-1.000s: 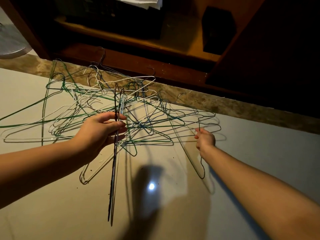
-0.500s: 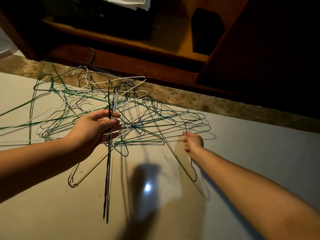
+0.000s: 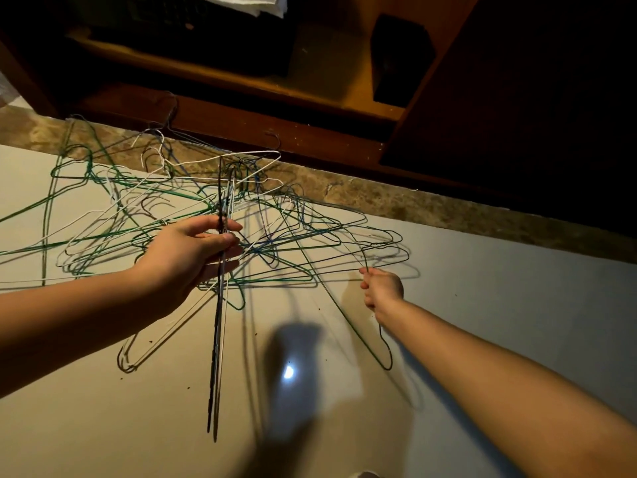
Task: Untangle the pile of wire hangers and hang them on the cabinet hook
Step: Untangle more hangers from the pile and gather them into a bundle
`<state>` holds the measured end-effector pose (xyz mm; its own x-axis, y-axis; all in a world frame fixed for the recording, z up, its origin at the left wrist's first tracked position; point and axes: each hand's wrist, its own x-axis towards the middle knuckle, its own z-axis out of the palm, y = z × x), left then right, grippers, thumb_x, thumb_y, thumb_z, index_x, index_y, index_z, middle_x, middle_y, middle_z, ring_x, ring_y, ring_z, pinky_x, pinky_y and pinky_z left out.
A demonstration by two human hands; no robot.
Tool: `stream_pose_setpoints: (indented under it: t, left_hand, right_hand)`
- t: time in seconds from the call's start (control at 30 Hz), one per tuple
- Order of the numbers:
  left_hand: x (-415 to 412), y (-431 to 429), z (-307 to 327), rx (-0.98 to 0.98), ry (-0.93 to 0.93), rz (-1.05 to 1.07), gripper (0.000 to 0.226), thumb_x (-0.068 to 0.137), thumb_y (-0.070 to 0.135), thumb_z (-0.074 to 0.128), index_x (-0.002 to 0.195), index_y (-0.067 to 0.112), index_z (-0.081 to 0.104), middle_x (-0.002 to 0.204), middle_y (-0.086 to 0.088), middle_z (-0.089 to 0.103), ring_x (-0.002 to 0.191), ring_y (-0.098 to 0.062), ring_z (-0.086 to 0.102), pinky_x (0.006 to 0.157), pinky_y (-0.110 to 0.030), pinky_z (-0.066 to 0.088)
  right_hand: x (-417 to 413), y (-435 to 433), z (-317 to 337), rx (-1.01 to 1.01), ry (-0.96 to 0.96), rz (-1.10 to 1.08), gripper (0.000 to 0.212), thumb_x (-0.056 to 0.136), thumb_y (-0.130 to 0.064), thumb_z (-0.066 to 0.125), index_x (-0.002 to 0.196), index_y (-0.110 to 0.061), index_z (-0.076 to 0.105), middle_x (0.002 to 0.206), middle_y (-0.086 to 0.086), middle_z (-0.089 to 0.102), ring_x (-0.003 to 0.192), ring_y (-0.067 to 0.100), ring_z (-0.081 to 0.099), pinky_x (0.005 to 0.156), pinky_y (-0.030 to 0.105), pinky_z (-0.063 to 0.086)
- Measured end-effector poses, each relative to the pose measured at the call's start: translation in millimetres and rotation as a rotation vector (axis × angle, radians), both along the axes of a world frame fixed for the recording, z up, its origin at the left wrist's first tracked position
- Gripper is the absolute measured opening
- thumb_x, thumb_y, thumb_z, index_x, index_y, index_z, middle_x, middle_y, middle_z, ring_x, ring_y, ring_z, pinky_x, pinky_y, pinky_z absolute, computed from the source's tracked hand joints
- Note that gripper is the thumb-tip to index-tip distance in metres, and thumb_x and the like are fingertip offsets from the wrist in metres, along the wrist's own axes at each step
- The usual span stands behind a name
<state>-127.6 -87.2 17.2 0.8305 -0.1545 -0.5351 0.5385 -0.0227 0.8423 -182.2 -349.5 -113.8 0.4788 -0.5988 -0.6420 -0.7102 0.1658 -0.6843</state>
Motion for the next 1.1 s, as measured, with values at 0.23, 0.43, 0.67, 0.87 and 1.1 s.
stream_pose_setpoints:
  t: [0.23, 0.43, 0.67, 0.87, 1.1]
  left_hand:
    - [-1, -4, 3, -0.006, -0.007, -0.012, 0.019, 0.091, -0.002, 0.048, 0.088, 0.010, 0.062, 0.086, -0.012, 0.060, 0.078, -0.020, 0.061, 0.068, -0.024, 0.055]
    - [-2, -13, 10, -0.018, -0.009, -0.022, 0.019, 0.092, -0.002, 0.047, 0.087, 0.010, 0.061, 0.088, -0.011, 0.059, 0.079, -0.020, 0.061, 0.065, -0.023, 0.055]
    - [-4, -13, 10, 0.001, -0.011, -0.039, 0.019, 0.092, -0.001, 0.047, 0.088, 0.011, 0.061, 0.090, -0.013, 0.060, 0.080, -0.020, 0.061, 0.067, -0.024, 0.055]
    - [-6, -15, 10, 0.002, 0.003, -0.032, 0.019, 0.092, -0.002, 0.047, 0.088, 0.011, 0.061, 0.087, -0.012, 0.059, 0.078, -0.019, 0.061, 0.067, -0.023, 0.055]
    - [-7, -18, 5, -0.007, 0.006, -0.037, 0.020, 0.091, -0.002, 0.048, 0.085, 0.012, 0.062, 0.079, -0.008, 0.060, 0.057, -0.005, 0.066, 0.072, -0.028, 0.054]
  right_hand:
    - [-16, 3, 21, 0.118, -0.034, -0.053, 0.026, 0.096, -0.004, 0.039, 0.111, -0.005, 0.060, 0.062, 0.000, 0.039, 0.024, 0.000, 0.023, 0.029, 0.012, 0.016]
    - [-16, 6, 32, 0.189, -0.053, -0.084, 0.027, 0.097, -0.002, 0.037, 0.115, 0.000, 0.056, 0.061, 0.002, 0.037, 0.024, 0.000, 0.021, 0.028, 0.012, 0.014]
    - [-9, 1, 37, 0.151, 0.010, -0.037, 0.026, 0.097, -0.004, 0.037, 0.112, -0.001, 0.059, 0.063, 0.001, 0.040, 0.029, 0.002, 0.024, 0.029, 0.013, 0.016]
    - [-15, -9, 34, 0.116, 0.119, -0.003, 0.022, 0.097, -0.006, 0.038, 0.099, -0.012, 0.058, 0.064, 0.001, 0.043, 0.045, 0.008, 0.026, 0.032, 0.014, 0.018]
    - [-23, -6, 7, 0.043, 0.219, 0.111, 0.025, 0.094, -0.007, 0.036, 0.088, -0.017, 0.058, 0.061, 0.003, 0.045, 0.044, 0.012, 0.027, 0.029, 0.008, 0.017]
